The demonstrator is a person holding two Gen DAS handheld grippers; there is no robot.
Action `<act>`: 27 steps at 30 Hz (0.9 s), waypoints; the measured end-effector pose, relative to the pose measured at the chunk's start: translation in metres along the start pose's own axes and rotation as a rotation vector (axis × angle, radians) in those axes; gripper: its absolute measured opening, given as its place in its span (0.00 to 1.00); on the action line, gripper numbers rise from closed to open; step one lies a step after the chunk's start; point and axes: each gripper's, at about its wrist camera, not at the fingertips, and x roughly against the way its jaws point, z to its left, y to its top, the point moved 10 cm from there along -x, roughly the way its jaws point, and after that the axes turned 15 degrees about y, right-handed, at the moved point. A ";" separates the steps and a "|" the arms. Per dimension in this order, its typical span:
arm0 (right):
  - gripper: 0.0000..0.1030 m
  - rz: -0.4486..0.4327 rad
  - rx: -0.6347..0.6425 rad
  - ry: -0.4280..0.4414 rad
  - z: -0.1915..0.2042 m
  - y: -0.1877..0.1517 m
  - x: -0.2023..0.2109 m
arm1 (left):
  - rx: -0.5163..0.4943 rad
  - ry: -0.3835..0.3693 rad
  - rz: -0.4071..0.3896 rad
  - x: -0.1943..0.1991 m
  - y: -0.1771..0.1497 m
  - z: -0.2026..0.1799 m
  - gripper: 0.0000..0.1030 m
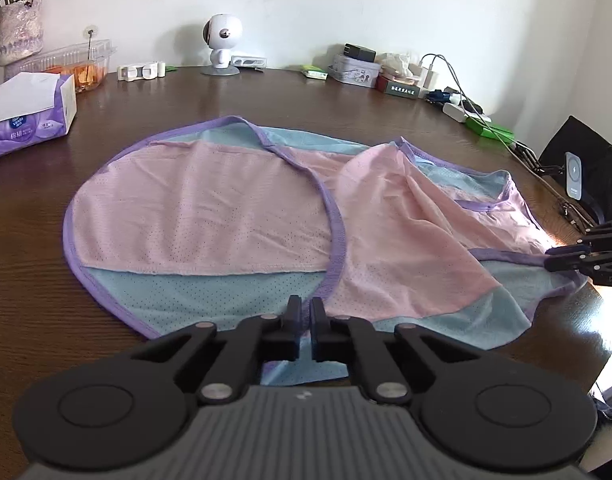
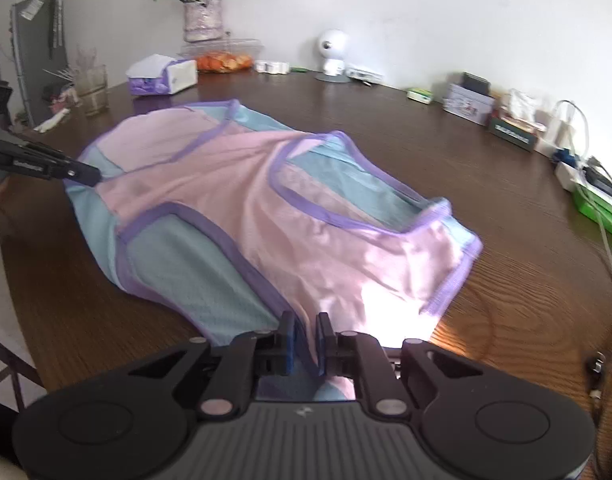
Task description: Fold clothes
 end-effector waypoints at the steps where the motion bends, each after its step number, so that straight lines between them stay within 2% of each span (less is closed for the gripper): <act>1: 0.08 0.000 -0.012 -0.013 -0.004 -0.003 0.004 | -0.006 0.004 -0.005 0.001 0.000 0.000 0.04; 5: 0.13 -0.037 -0.001 -0.050 -0.004 0.001 0.017 | -0.016 0.014 -0.004 0.003 0.000 -0.001 0.08; 6: 0.13 -0.059 0.010 -0.041 0.000 0.006 0.019 | -0.030 0.012 -0.009 0.005 0.001 -0.002 0.18; 7: 0.21 -0.077 0.017 -0.023 0.004 0.012 0.018 | -0.046 0.014 -0.019 0.007 0.002 -0.002 0.32; 8: 0.25 -0.088 0.024 -0.004 0.007 0.017 0.015 | -0.062 0.015 -0.031 0.009 0.002 -0.002 0.38; 9: 0.26 -0.093 0.031 0.011 0.010 0.021 0.010 | -0.067 0.013 -0.030 0.010 0.002 0.000 0.39; 12: 0.25 -0.065 0.065 -0.004 0.012 0.025 -0.012 | -0.042 -0.020 -0.013 0.009 -0.002 0.008 0.34; 15: 0.15 -0.031 0.060 -0.008 0.009 0.019 -0.022 | 0.000 -0.033 -0.007 0.008 -0.007 0.011 0.17; 16: 0.14 -0.031 0.049 -0.005 0.006 0.017 -0.021 | 0.013 -0.037 -0.002 0.009 -0.008 0.009 0.16; 19: 0.13 -0.008 0.029 -0.038 -0.011 0.007 -0.008 | 0.012 -0.089 0.022 0.015 -0.013 -0.010 0.14; 23: 0.14 0.019 -0.019 -0.148 -0.054 -0.008 0.020 | -0.093 -0.213 0.045 0.028 -0.021 -0.054 0.14; 26: 0.14 0.030 -0.028 -0.210 -0.073 -0.008 0.031 | -0.102 -0.216 0.021 0.032 -0.015 -0.061 0.16; 27: 0.16 0.009 -0.018 -0.204 -0.069 -0.002 0.035 | -0.102 -0.221 0.013 0.034 -0.014 -0.061 0.17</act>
